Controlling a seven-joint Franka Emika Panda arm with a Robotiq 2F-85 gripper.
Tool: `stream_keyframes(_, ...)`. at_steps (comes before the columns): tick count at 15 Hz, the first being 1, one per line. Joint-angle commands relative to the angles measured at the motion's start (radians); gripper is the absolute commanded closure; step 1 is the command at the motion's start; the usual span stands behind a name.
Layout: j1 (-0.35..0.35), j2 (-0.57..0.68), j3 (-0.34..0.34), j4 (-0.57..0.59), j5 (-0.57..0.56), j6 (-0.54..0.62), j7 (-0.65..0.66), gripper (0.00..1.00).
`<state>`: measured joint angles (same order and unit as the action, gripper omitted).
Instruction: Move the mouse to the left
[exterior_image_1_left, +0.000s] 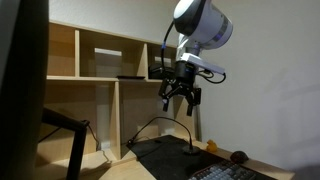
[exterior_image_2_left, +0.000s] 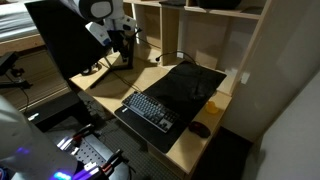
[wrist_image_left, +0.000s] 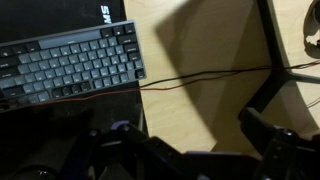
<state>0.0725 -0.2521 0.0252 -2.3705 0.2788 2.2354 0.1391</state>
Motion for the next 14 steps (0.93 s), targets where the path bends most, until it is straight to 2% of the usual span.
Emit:
stream_keyframes(1, -0.009, 0.000, 0.003, 0.002, 0.001, -0.003, -0.006, 0.00)
stream_keyframes(3, 0.003, 0.000, 0.022, 0.001, 0.001, -0.003, 0.004, 0.00)
stream_keyframes(4, -0.016, 0.033, 0.039, 0.005, -0.053, 0.025, 0.076, 0.00)
stream_keyframes(5, -0.046, 0.074, 0.024, 0.019, -0.070, 0.038, 0.136, 0.00)
stream_keyframes(11, -0.224, 0.177, -0.157, 0.024, -0.145, 0.152, 0.164, 0.00)
stream_keyframes(12, -0.244, 0.191, -0.180, 0.041, -0.140, 0.138, 0.184, 0.00)
stream_keyframes(13, -0.213, 0.145, -0.155, 0.006, -0.131, 0.128, 0.150, 0.00)
stream_keyframes(14, -0.230, 0.156, -0.174, 0.010, -0.132, 0.128, 0.138, 0.00)
